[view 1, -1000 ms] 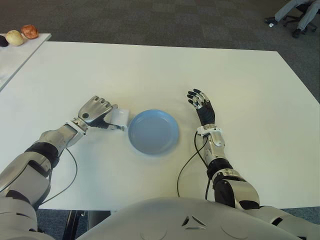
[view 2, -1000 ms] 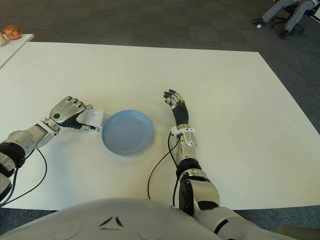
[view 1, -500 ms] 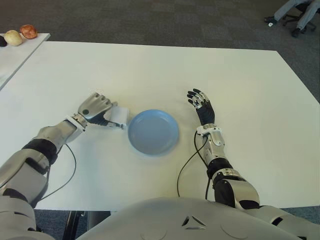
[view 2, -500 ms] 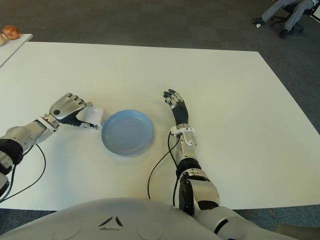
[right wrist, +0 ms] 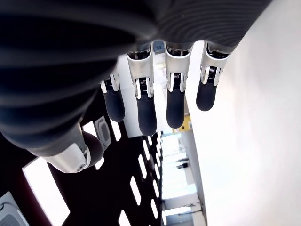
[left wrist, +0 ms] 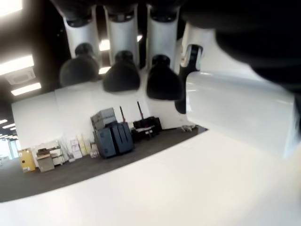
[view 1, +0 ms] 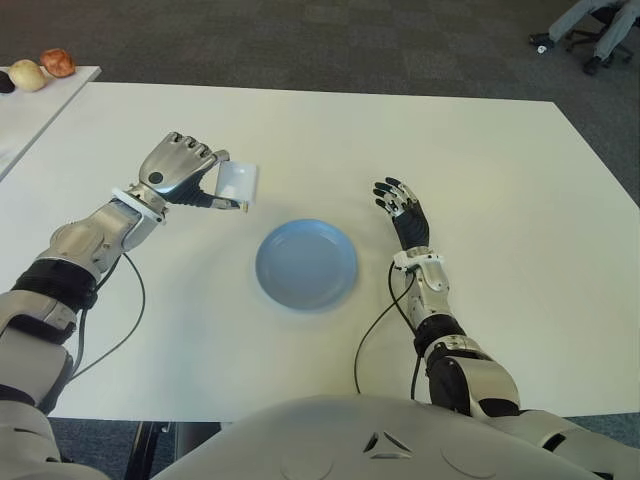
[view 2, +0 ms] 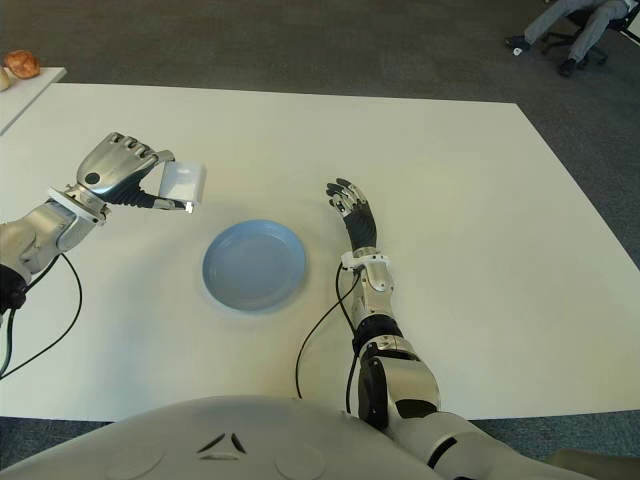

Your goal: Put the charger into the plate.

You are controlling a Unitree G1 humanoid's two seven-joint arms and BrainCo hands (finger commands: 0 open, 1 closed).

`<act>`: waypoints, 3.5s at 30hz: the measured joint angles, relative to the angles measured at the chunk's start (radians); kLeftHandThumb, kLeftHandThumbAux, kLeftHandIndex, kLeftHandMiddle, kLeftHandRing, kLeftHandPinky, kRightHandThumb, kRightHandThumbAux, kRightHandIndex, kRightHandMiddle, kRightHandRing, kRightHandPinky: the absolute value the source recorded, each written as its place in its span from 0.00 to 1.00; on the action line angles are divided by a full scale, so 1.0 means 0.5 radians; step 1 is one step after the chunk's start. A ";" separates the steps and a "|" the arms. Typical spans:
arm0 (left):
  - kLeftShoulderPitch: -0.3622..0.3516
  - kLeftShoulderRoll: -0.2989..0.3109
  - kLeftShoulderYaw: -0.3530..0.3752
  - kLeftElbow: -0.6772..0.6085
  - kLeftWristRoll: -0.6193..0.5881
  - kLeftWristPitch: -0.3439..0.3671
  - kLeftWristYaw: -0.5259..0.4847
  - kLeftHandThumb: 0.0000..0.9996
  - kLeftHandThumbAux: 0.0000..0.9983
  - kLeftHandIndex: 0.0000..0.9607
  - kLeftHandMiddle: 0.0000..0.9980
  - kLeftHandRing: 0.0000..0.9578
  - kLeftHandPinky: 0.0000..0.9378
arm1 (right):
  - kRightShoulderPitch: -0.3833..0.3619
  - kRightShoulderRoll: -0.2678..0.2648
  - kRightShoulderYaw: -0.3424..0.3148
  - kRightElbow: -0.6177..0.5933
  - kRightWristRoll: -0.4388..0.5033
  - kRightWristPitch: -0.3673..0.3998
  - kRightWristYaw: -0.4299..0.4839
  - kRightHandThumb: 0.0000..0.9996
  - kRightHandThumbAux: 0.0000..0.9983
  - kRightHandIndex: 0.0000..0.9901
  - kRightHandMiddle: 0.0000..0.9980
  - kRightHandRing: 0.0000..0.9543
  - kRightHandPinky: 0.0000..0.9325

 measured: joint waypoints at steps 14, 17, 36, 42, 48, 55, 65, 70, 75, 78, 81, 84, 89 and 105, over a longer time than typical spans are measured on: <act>0.105 0.000 0.165 -0.244 -0.008 0.060 -0.244 0.75 0.70 0.46 0.87 0.90 0.90 | -0.004 -0.002 -0.001 0.009 -0.001 0.000 0.000 0.00 0.59 0.21 0.28 0.24 0.20; 0.104 -0.001 0.185 -0.261 -0.015 0.076 -0.274 0.75 0.70 0.46 0.87 0.90 0.91 | -0.005 -0.002 -0.001 0.010 -0.001 0.000 0.000 0.00 0.59 0.21 0.28 0.23 0.20; 0.110 -0.080 0.236 -0.335 -0.055 0.086 -0.436 0.75 0.70 0.46 0.86 0.90 0.90 | -0.007 0.000 -0.002 0.013 -0.001 0.000 -0.009 0.00 0.59 0.21 0.29 0.24 0.21; 0.094 -0.175 0.181 -0.284 -0.053 0.020 -0.458 0.75 0.70 0.46 0.86 0.89 0.89 | -0.008 0.001 -0.002 0.013 -0.001 -0.001 -0.009 0.00 0.60 0.21 0.29 0.24 0.20; 0.084 -0.275 0.119 -0.253 -0.053 -0.028 -0.496 0.75 0.70 0.46 0.85 0.88 0.89 | -0.009 0.004 0.001 0.012 -0.001 -0.001 -0.017 0.00 0.60 0.21 0.29 0.24 0.21; 0.075 -0.320 0.054 -0.236 -0.035 -0.123 -0.527 0.75 0.70 0.46 0.85 0.89 0.89 | -0.011 0.012 0.010 0.012 -0.008 -0.001 -0.039 0.00 0.61 0.22 0.29 0.25 0.22; 0.073 -0.335 -0.011 -0.234 0.023 -0.173 -0.569 0.75 0.70 0.46 0.86 0.89 0.88 | -0.007 0.019 0.019 0.004 -0.016 -0.005 -0.061 0.00 0.60 0.21 0.29 0.24 0.21; 0.077 -0.342 -0.025 -0.267 0.049 -0.163 -0.642 0.75 0.70 0.46 0.86 0.89 0.88 | -0.003 0.029 0.025 -0.005 -0.023 -0.005 -0.074 0.00 0.59 0.21 0.29 0.24 0.22; 0.078 -0.358 -0.030 -0.280 0.062 -0.158 -0.706 0.75 0.70 0.46 0.85 0.89 0.88 | 0.002 0.041 0.030 -0.013 -0.031 -0.006 -0.087 0.00 0.59 0.21 0.29 0.24 0.22; 0.081 -0.374 -0.037 -0.286 0.066 -0.153 -0.722 0.75 0.70 0.46 0.85 0.89 0.88 | 0.003 0.043 0.030 -0.014 -0.033 -0.006 -0.094 0.00 0.59 0.21 0.29 0.24 0.22; 0.087 -0.383 -0.048 -0.299 0.075 -0.146 -0.731 0.75 0.70 0.46 0.85 0.89 0.88 | 0.003 0.049 0.032 -0.016 -0.033 -0.006 -0.098 0.00 0.59 0.21 0.29 0.25 0.22; 0.093 -0.392 -0.058 -0.312 0.081 -0.139 -0.737 0.75 0.70 0.46 0.85 0.89 0.88 | 0.004 0.054 0.033 -0.018 -0.033 -0.006 -0.098 0.00 0.59 0.22 0.29 0.25 0.22; 0.104 -0.408 -0.074 -0.328 0.081 -0.137 -0.739 0.75 0.70 0.46 0.85 0.89 0.89 | 0.005 0.057 0.035 -0.020 -0.034 -0.006 -0.101 0.00 0.59 0.22 0.29 0.25 0.22; 0.182 -0.461 -0.084 -0.326 0.017 -0.187 -0.745 0.74 0.70 0.46 0.84 0.87 0.87 | 0.010 0.059 0.061 -0.022 -0.036 -0.019 -0.113 0.00 0.59 0.21 0.29 0.25 0.22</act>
